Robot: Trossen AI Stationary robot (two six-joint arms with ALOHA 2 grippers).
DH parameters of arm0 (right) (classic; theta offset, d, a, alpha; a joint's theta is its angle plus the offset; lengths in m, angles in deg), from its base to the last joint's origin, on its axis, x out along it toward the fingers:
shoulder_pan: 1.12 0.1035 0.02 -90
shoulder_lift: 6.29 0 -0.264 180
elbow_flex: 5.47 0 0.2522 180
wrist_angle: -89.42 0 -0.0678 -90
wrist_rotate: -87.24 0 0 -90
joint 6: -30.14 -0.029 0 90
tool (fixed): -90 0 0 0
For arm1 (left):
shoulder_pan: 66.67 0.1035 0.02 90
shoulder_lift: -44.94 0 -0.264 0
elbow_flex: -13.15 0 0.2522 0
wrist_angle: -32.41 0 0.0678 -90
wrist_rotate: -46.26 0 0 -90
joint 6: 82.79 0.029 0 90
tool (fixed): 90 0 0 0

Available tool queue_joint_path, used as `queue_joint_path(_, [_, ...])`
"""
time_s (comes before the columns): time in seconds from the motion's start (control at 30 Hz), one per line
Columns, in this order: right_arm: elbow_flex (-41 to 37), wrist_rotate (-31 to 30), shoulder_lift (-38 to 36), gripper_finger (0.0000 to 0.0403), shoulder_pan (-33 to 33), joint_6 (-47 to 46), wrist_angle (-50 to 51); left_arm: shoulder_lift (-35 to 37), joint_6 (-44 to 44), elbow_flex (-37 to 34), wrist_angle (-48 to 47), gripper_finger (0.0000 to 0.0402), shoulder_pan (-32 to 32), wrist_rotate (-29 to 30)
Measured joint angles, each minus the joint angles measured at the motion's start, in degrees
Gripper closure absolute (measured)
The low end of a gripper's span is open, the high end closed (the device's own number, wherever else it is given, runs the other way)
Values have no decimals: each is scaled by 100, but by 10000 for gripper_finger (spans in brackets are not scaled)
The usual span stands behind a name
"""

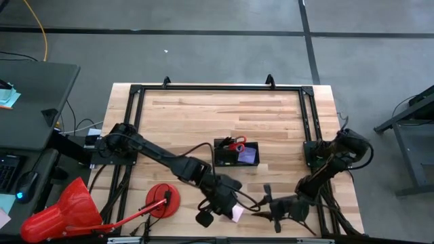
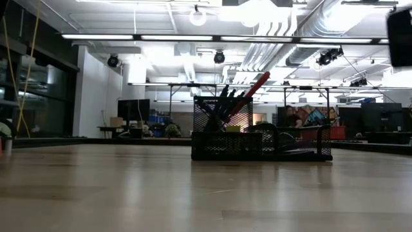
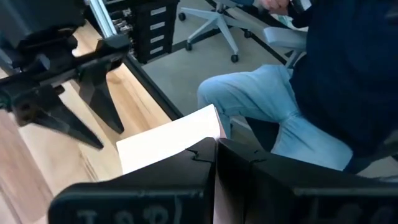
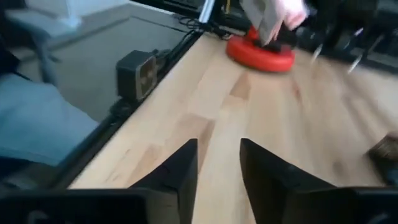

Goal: Pick and place office supplies into organizer
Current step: Put the pink sticky notes into the black desk organizer

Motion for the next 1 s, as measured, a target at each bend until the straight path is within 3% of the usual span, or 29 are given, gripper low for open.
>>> queue_joint_path(0.13, [486, -178, 0, 255, -85, 660, 724, 0, -40, 0, -31, 401, -4, -4])
queue_joint_path(0.3, [1166, -1247, 0, 205, -8, 1658, 1413, 0, -92, 0, -147, 401, -15, 1])
queue_joint_path(0.47, [1697, -1679, 0, 190, 99, 1976, 2102, -7, -103, 0, -261, 401, -13, 109])
queue_joint_path(1.0, [1992, -969, 0, 221, -484, 2368, 2318, -7, -71, -2, -288, 401, 0, 232])
